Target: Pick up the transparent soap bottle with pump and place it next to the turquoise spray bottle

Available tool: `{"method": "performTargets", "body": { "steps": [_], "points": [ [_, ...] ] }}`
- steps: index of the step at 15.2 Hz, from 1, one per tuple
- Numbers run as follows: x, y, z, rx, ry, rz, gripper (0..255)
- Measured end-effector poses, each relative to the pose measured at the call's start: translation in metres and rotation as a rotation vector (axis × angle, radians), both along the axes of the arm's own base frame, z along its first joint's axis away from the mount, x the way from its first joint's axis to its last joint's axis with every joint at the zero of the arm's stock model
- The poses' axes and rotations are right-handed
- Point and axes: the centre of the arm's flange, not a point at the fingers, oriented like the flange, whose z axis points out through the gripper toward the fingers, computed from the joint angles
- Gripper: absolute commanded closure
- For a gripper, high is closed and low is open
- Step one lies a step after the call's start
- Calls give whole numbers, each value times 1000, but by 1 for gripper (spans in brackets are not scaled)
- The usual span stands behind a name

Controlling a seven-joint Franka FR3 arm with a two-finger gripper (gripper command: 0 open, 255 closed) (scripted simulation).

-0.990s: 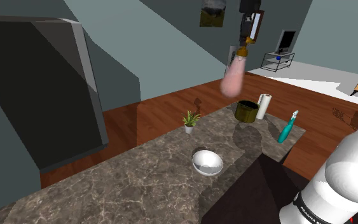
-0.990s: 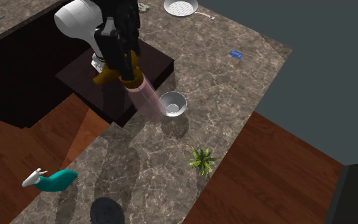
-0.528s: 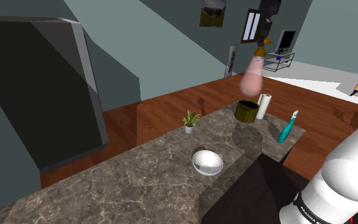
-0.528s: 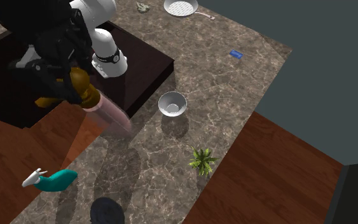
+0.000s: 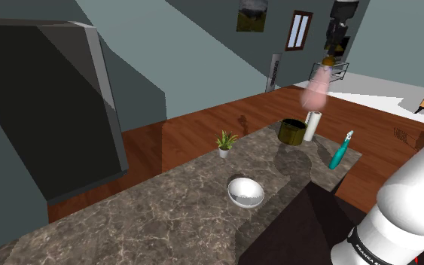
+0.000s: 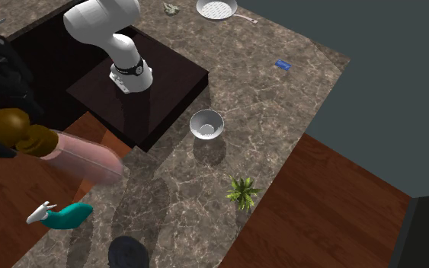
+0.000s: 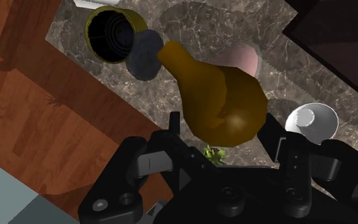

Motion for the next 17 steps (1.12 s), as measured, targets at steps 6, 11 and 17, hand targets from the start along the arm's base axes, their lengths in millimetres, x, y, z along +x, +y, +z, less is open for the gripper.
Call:
{"method": "performTargets", "body": {
  "steps": [6, 11, 17],
  "points": [
    [-33, -72, -1, 0, 0, 0, 255],
    [-51, -117, -7, 0, 0, 1, 255],
    [-54, -121, -37, 0, 0, 2, 255]
  ]
}}
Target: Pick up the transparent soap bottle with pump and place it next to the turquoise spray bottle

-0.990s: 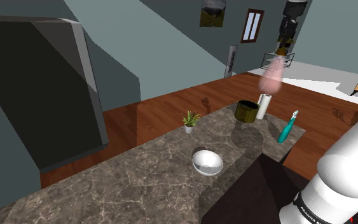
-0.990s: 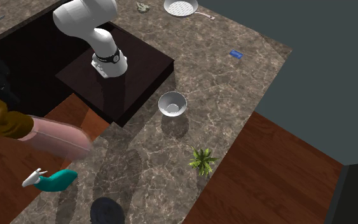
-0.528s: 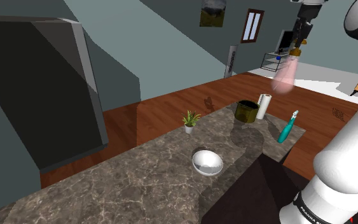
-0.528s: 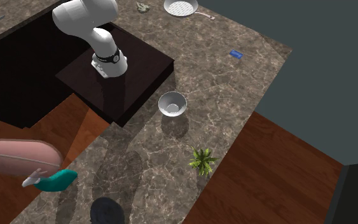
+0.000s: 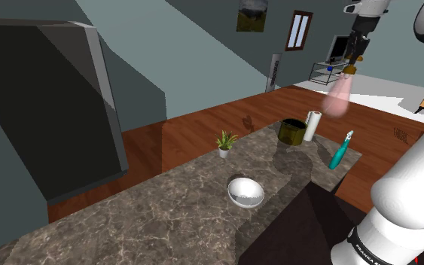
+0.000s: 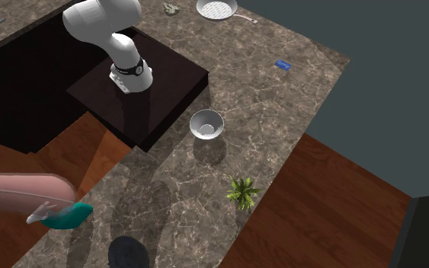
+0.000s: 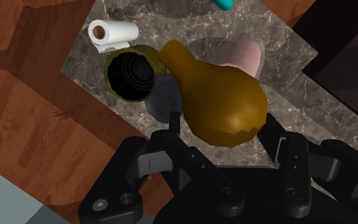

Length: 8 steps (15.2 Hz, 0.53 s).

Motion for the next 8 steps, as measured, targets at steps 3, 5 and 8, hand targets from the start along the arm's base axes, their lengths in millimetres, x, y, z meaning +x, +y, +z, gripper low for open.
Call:
{"method": "performTargets", "body": {
  "steps": [3, 5, 8],
  "points": [
    [2, -1, -16, 0, 0, 0, 255],
    [1, 0, -26, 0, 0, 0, 255],
    [0, 1, -41, 0, 0, 0, 255]
  ]
}}
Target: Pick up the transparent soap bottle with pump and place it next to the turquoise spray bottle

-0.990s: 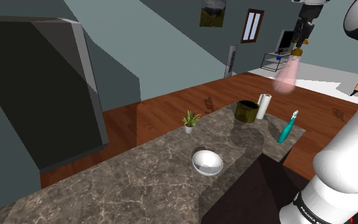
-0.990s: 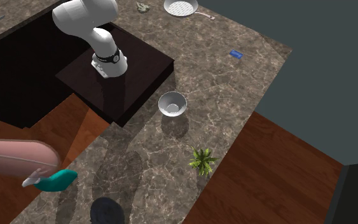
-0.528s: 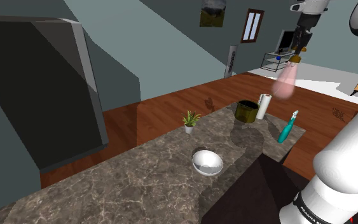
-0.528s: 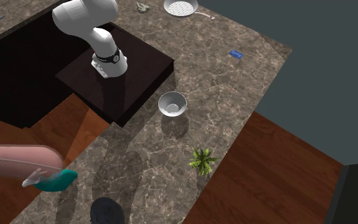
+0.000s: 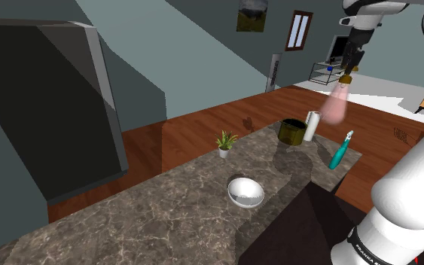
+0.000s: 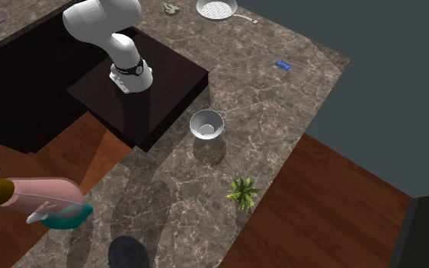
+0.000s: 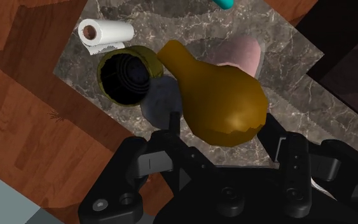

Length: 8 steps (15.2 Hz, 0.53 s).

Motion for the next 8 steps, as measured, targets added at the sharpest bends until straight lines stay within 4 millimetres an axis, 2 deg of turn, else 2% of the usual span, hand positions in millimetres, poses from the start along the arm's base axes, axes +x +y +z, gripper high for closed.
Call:
{"method": "performTargets", "body": {
  "steps": [8],
  "points": [
    [0, -2, -41, 0, 0, 0, 255]
  ]
}}
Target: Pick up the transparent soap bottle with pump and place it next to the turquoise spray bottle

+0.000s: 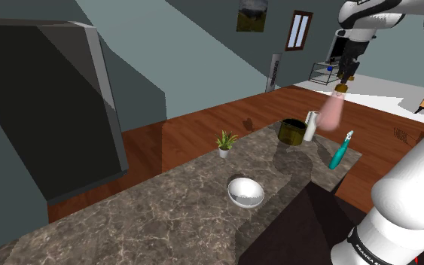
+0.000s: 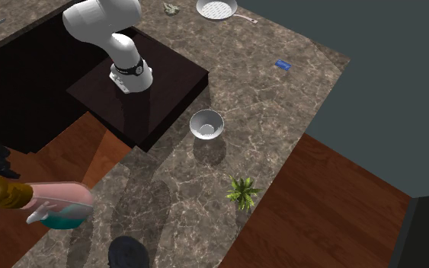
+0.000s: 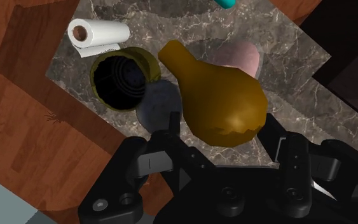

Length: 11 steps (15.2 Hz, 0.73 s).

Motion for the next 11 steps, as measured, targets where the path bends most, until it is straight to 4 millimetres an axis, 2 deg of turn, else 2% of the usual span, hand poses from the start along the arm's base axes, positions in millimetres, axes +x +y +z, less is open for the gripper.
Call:
{"method": "performTargets", "body": {
  "steps": [11],
  "points": [
    [1, 0, -59, 0, 0, 0, 255]
  ]
}}
